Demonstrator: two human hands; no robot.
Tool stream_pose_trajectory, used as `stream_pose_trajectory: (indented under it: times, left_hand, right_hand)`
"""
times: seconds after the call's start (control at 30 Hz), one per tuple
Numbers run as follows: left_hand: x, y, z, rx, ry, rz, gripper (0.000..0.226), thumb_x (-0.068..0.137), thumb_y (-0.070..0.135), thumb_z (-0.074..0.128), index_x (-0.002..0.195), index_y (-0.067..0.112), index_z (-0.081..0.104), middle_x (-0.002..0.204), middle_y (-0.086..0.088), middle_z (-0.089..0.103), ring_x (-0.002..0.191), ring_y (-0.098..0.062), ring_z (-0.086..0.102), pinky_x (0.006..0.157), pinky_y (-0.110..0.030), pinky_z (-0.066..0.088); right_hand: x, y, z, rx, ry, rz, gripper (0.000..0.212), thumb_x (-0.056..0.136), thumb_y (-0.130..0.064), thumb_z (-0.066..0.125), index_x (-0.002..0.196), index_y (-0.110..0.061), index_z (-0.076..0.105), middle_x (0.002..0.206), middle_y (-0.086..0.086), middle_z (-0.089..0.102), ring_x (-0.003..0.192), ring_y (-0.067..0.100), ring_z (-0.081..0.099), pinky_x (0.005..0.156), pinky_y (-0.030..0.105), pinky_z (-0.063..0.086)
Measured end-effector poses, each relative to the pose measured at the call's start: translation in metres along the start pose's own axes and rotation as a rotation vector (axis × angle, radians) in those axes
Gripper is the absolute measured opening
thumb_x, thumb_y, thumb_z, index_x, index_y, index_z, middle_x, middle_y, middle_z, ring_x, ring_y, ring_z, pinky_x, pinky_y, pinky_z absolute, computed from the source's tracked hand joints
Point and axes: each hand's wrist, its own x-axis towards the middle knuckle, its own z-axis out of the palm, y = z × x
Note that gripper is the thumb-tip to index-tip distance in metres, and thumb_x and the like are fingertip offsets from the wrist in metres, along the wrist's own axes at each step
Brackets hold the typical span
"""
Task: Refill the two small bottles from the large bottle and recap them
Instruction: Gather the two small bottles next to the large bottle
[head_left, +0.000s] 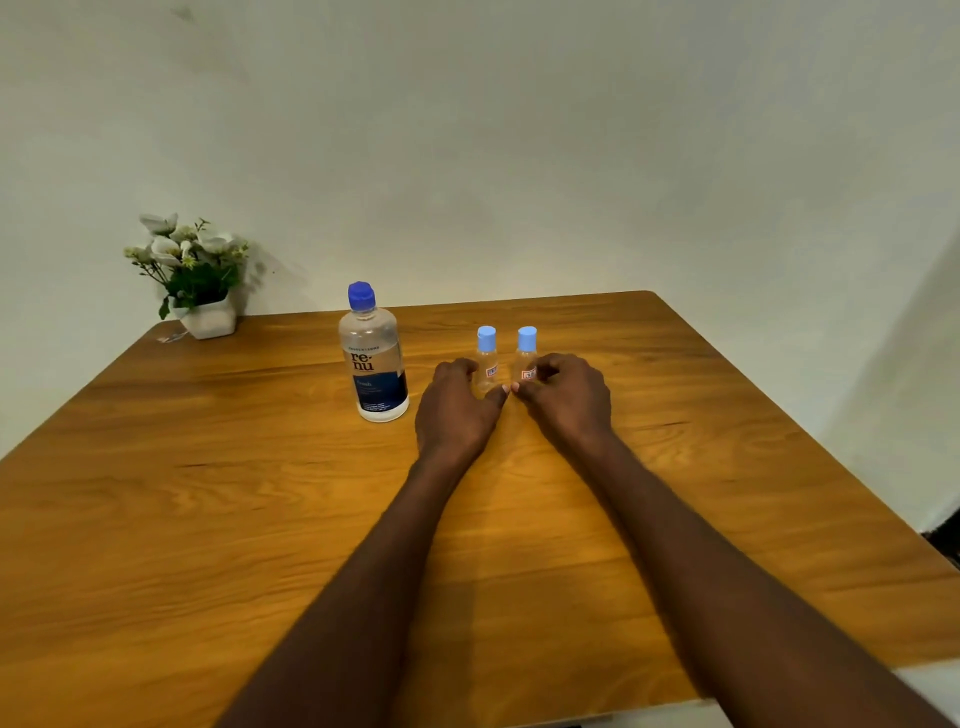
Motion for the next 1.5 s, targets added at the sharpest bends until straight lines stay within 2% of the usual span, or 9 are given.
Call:
stream_pose_trajectory:
  times: [0.1,0.43,0.63,0.8,0.93,1.07,1.23,1.37,1.5]
  left_hand:
    - [0.004,0.002,0.0,0.0,0.038,-0.042,0.049,0.093,0.051,0.071,0.132,0.023,0.063,0.133,0.002,0.064,0.116,-0.016,0.064,0.085,-0.032,0.052]
    - [0.001,0.001,0.0,0.018,-0.002,-0.004,0.038,0.091,0.05,0.074,0.121,0.027,0.072,0.132,0.005,0.063,0.112,-0.013,0.065,0.086,-0.032,0.055]
    - [-0.001,0.004,-0.002,0.04,-0.015,-0.005,0.041,0.091,0.048,0.074,0.125,0.027,0.07,0.137,0.003,0.061,0.115,-0.015,0.065,0.088,-0.032,0.055]
    - [-0.001,0.002,-0.001,0.035,-0.009,-0.02,0.061,0.085,0.051,0.08,0.134,0.019,0.063,0.136,0.001,0.061,0.116,-0.017,0.064,0.092,-0.036,0.056]
    - [-0.009,0.003,-0.004,0.04,-0.029,-0.019,0.067,0.083,0.049,0.083,0.135,0.013,0.059,0.135,-0.004,0.059,0.115,-0.021,0.062,0.096,-0.038,0.055]
    - [-0.04,0.002,-0.018,-0.018,-0.011,-0.003,0.046,0.092,0.035,0.078,0.129,0.013,0.062,0.126,-0.003,0.06,0.112,-0.017,0.062,0.094,-0.033,0.054]
    - [-0.078,0.003,-0.056,-0.362,0.294,-0.105,0.002,0.097,0.018,0.068,0.099,0.018,0.068,0.092,0.008,0.067,0.088,-0.007,0.063,0.072,-0.017,0.047]
    - [-0.081,-0.014,-0.083,-0.355,0.549,0.03,0.006,0.096,0.015,0.065,0.101,0.016,0.062,0.1,-0.001,0.061,0.087,-0.014,0.057,0.076,-0.025,0.048]
    - [-0.054,-0.04,-0.094,-0.572,0.638,-0.138,0.021,0.1,0.025,0.06,0.117,0.014,0.056,0.117,-0.008,0.057,0.099,-0.017,0.055,0.088,-0.036,0.053]
  right_hand:
    - [0.001,-0.001,0.002,-0.027,0.007,0.017,0.049,0.081,-0.047,0.083,0.121,-0.02,0.076,0.118,-0.003,0.075,0.105,0.016,0.069,0.084,0.034,0.056]
    - [-0.003,-0.005,-0.003,-0.084,-0.02,-0.015,0.053,0.08,-0.052,0.082,0.121,-0.019,0.076,0.12,0.0,0.074,0.105,0.018,0.069,0.078,0.03,0.05]
    - [-0.005,-0.006,-0.003,-0.087,-0.027,-0.006,0.06,0.078,-0.054,0.084,0.124,-0.018,0.073,0.121,0.0,0.072,0.105,0.017,0.068,0.086,0.039,0.058]
    - [-0.011,-0.006,-0.007,-0.049,0.0,0.012,0.071,0.073,-0.052,0.089,0.129,-0.016,0.064,0.121,0.0,0.067,0.105,0.017,0.064,0.08,0.032,0.055]
    - [-0.023,-0.007,-0.013,-0.027,0.0,0.045,0.056,0.073,-0.044,0.092,0.109,-0.022,0.055,0.102,-0.004,0.06,0.09,0.015,0.059,0.066,0.028,0.041]
    - [-0.046,-0.016,-0.029,0.112,-0.026,0.026,0.024,0.085,-0.021,0.083,0.093,-0.022,0.06,0.084,-0.01,0.061,0.075,0.009,0.059,0.063,0.026,0.042]
    - [-0.1,-0.048,-0.03,0.267,-0.09,-0.166,0.017,0.093,-0.011,0.072,0.093,-0.024,0.061,0.077,-0.007,0.064,0.067,0.004,0.062,0.054,0.018,0.047]
    - [-0.116,-0.074,-0.008,0.256,-0.079,-0.428,0.022,0.093,-0.012,0.072,0.105,-0.027,0.061,0.093,-0.009,0.062,0.081,0.009,0.058,0.069,0.026,0.054]
    - [-0.105,-0.098,0.024,0.277,0.002,-0.481,0.042,0.094,-0.02,0.074,0.13,-0.019,0.054,0.122,-0.003,0.057,0.104,0.008,0.055,0.081,0.024,0.055]
